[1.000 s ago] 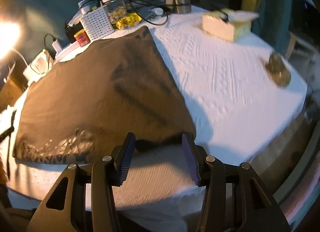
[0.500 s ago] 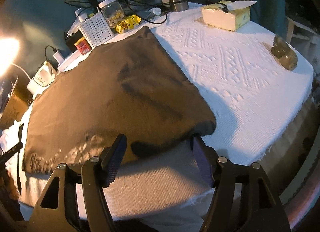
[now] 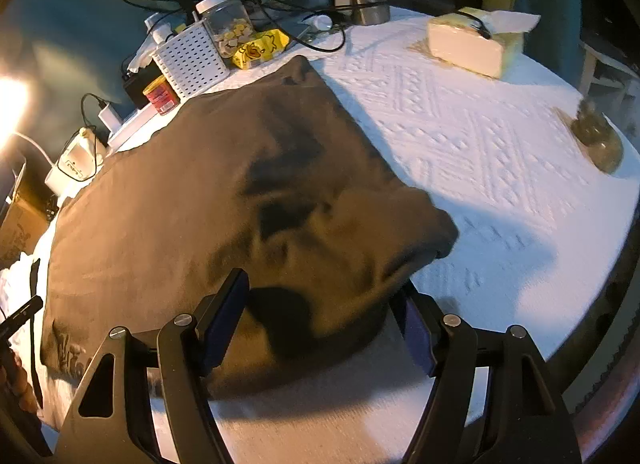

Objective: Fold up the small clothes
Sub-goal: 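Grasp the folded shirt edge with the right gripper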

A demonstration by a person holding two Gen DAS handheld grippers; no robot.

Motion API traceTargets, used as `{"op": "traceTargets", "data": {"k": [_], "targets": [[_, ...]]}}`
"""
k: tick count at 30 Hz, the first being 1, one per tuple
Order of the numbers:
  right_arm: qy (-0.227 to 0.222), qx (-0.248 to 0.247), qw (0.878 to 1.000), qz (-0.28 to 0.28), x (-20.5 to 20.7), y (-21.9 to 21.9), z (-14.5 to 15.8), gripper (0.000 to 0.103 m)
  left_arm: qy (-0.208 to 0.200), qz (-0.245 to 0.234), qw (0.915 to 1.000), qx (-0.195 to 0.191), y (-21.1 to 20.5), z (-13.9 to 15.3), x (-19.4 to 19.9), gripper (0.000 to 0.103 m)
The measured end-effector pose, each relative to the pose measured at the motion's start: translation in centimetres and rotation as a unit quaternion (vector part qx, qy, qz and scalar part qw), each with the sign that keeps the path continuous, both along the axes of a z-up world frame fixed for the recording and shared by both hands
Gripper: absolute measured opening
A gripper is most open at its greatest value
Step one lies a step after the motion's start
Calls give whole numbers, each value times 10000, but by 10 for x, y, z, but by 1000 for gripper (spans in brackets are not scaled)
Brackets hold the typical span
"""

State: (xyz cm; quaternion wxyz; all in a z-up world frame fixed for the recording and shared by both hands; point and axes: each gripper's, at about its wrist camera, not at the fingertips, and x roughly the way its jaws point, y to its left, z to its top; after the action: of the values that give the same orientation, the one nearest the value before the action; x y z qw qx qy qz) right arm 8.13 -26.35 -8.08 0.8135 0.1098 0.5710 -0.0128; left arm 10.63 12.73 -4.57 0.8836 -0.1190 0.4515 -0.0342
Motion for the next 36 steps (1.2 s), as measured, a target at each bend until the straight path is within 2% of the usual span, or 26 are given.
{"op": "traceTargets", "data": {"k": [12, 26, 29, 31, 33, 36], "targets": [[-96, 231, 9997, -18, 40, 18, -11, 74, 124, 200, 9997, 29, 13, -1, 19, 53], [-224, 351, 9982, 428, 81, 51, -24, 72, 317, 306, 9990, 119, 22, -2, 35, 53], [-250, 246, 9983, 463, 86, 54, -26, 66, 360, 313, 9988, 145, 24, -3, 39, 53], [-266, 141, 9984, 485, 88, 56, -28, 57, 374, 327, 9987, 150, 27, -3, 41, 53], [-293, 17, 9982, 529, 91, 58, -30, 43, 389, 334, 9986, 149, 28, -3, 44, 53], [-319, -105, 9976, 600, 94, 61, -32, 34, 420, 315, 9985, 134, 29, -5, 47, 53]]}}
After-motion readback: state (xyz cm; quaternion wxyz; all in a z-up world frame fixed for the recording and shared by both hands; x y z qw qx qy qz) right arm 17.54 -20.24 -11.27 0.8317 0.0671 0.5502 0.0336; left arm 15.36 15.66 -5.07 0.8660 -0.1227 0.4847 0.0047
